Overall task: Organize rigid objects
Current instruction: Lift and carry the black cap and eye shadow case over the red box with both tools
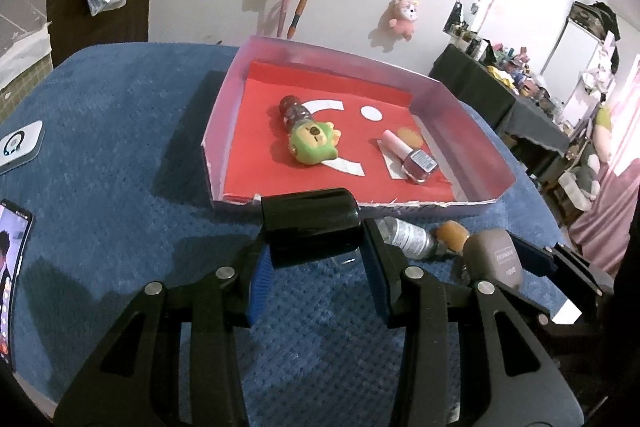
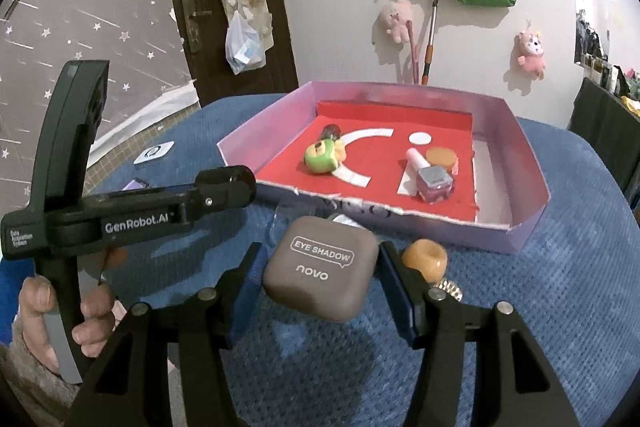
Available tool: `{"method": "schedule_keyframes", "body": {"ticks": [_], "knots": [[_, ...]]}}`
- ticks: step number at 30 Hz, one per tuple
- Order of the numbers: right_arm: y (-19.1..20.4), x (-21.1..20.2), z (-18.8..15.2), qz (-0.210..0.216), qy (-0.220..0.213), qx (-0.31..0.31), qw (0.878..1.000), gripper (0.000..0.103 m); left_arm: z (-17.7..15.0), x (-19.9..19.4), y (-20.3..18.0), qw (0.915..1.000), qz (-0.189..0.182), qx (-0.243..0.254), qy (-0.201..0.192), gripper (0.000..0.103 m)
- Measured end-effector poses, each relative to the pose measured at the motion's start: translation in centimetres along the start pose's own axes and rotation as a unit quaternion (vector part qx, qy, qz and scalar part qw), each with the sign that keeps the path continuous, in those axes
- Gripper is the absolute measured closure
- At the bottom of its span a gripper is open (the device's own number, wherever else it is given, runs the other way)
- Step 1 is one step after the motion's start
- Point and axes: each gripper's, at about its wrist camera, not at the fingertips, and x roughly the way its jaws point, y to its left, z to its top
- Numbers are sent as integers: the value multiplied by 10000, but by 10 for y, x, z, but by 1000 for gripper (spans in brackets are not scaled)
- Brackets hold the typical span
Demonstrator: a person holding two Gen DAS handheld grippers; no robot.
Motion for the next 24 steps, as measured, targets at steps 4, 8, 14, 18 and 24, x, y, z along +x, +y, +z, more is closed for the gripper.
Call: {"method": "schedule_keyframes", "body": {"ticks": [4,8,14,18,24], "knots": [[-6,-1,8,-2,-63,22,10000,43,5,1,-4,10000,-12,47,-44,64],[-12,-3,17,15,-139,54,9999,43,11,2,-7,9999,-26,104,-84,64],[-23,0,33,20,-187,51,9998,43,20,5,-10,9998,-37,171,-122,64],[-31,4,43,62,-178,79,9998,43,26,9,-13,9997,-44,225,-120,64],[-42,18,59,225,-54,175,9996,43,31,20,-16,9996,-76,270,-33,64]]}}
